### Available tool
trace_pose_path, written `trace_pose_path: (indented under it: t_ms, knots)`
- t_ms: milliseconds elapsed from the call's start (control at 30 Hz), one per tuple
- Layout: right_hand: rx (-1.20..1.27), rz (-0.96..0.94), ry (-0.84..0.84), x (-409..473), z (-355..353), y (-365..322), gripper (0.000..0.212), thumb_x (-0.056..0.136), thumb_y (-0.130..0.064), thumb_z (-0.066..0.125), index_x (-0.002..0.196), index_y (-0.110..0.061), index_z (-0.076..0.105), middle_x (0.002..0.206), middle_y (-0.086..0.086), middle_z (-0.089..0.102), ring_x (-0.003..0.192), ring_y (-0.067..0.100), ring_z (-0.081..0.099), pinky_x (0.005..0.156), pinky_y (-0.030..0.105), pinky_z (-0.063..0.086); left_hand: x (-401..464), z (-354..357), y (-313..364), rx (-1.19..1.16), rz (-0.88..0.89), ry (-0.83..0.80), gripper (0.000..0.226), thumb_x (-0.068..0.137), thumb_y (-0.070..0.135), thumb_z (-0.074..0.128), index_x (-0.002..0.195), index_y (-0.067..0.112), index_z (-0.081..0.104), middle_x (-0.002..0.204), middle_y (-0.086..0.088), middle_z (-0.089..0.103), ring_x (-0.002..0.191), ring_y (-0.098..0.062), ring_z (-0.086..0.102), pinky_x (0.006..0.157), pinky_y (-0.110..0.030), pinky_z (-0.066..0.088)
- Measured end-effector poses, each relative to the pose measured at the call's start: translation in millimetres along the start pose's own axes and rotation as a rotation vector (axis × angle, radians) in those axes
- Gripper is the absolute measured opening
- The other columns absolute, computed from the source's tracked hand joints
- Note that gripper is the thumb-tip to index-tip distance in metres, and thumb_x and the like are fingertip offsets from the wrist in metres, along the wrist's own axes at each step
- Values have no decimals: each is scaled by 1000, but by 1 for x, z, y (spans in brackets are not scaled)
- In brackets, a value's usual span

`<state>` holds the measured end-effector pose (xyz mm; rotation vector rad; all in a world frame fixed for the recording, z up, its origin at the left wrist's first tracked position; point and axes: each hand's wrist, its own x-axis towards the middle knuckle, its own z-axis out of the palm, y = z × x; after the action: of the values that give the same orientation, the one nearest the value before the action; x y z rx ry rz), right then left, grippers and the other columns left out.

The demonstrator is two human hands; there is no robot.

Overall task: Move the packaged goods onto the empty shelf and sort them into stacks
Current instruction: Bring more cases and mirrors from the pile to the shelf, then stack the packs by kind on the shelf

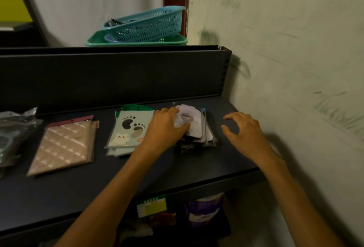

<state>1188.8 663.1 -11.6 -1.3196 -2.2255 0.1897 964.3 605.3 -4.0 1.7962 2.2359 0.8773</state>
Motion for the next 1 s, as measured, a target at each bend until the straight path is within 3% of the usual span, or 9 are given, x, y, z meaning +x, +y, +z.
trace_pose_path:
  t_ms: [200, 367, 467, 700, 833, 1000]
  knots:
    - [18, -100, 4, 11, 6, -28, 26, 87, -27, 63, 112, -17, 62, 115, 4, 63, 108, 26, 54, 94, 38, 38, -25, -42, -28, 86, 53, -41, 60, 85, 44, 63, 137, 22, 44, 140, -1, 46, 127, -19, 41, 103, -31, 33]
    - [48, -227, -104, 12, 29, -81, 27, 87, -32, 62, 113, -22, 59, 117, -2, 59, 110, 18, 50, 89, 26, 27, -62, -81, -68, 251, 25, -31, 64, 84, 44, 63, 139, 19, 43, 141, -4, 46, 128, -25, 40, 104, -38, 35]
    - [68, -302, -140, 9, 46, -118, 29, 86, -32, 64, 112, -20, 61, 117, 1, 62, 113, 22, 52, 96, 34, 33, -86, -105, -96, 309, -16, -7, 66, 84, 48, 60, 140, 19, 42, 141, -4, 45, 128, -25, 40, 104, -42, 37]
    - [63, -407, -191, -9, 87, -230, 43, 85, -50, 43, 116, -24, 58, 120, -2, 61, 109, 21, 53, 91, 33, 33, -149, -172, -174, 421, -149, 87, 65, 86, 52, 54, 141, 20, 39, 143, -1, 44, 129, -25, 37, 102, -42, 35]
    - [47, -447, -212, -32, 113, -306, 35, 92, -42, 52, 121, -24, 56, 125, -3, 58, 116, 20, 49, 95, 33, 30, -195, -218, -229, 432, -180, 114, 61, 85, 51, 55, 138, 21, 44, 137, -1, 48, 127, -26, 40, 99, -44, 39]
    - [91, -490, -240, -62, 150, -409, 36, 91, -47, 51, 120, -26, 55, 127, -4, 56, 120, 16, 47, 99, 30, 26, -256, -276, -303, 444, -232, 115, 64, 89, 53, 50, 143, 23, 35, 144, 2, 40, 132, -24, 33, 101, -41, 33]
